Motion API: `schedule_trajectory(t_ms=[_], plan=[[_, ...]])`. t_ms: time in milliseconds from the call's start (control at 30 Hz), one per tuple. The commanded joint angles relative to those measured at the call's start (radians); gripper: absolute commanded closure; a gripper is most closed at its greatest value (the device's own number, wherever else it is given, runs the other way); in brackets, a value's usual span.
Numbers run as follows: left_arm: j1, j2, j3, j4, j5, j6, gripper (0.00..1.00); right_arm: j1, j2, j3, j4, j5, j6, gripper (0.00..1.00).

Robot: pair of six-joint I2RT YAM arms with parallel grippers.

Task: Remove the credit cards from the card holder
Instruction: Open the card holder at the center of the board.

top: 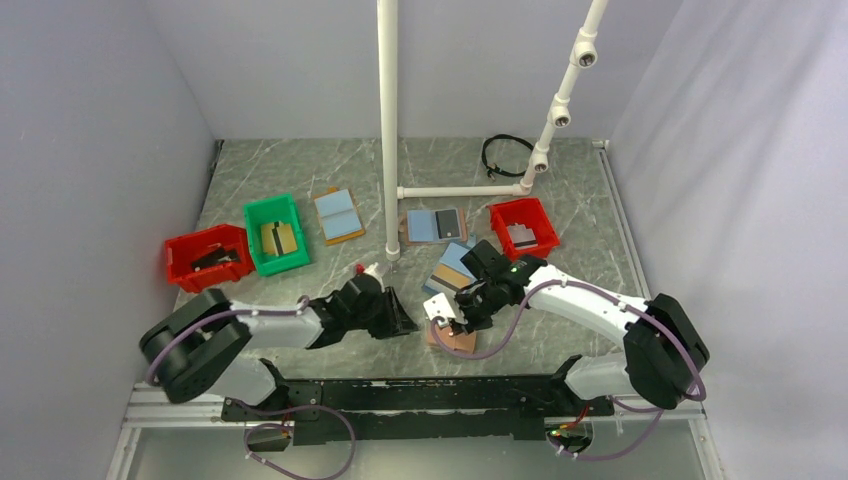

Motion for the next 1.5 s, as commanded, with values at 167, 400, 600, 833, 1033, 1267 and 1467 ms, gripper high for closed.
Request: schedule_trajectory(t_ms=[167, 400, 600, 833, 1033, 1267, 1467], plan=[[-0.003, -0.266, -0.141, 0.033, -0.03, -0.072, 0.31, 0.001, -0.059, 0.002, 0.048, -0.046, 0.011, 1.0], [-0.003, -0.101, -0.129, 0.275, 0.035, -0.13, 0.26, 0.003, -0.067, 0.005, 0.05, -0.069, 0.015, 1.0], [-0.004, 0.075, -0.119, 0.503, 0.089, -0.201, 0.19, 0.005, -0.056, 0.0, 0.06, -0.072, 0.022, 1.0], [-0.01, 0.128, -0.121, 0.556, 0.107, -0.257, 0.25, 0.006, -0.064, -0.006, 0.106, -0.059, 0.057, 1.0], [-0.022, 0.206, -0.125, 0.702, 0.121, -0.34, 0.42, 0.008, -0.075, -0.011, 0.161, -0.053, 0.116, 1.0], [-0.024, 0.223, -0.15, 0.75, 0.081, -0.402, 1.0, 0.028, -0.054, -0.003, 0.103, -0.118, 0.077, 1.0], [-0.024, 0.164, -0.142, 0.603, 0.036, -0.332, 1.0, 0.078, -0.034, 0.036, 0.048, -0.183, 0.072, 1.0]])
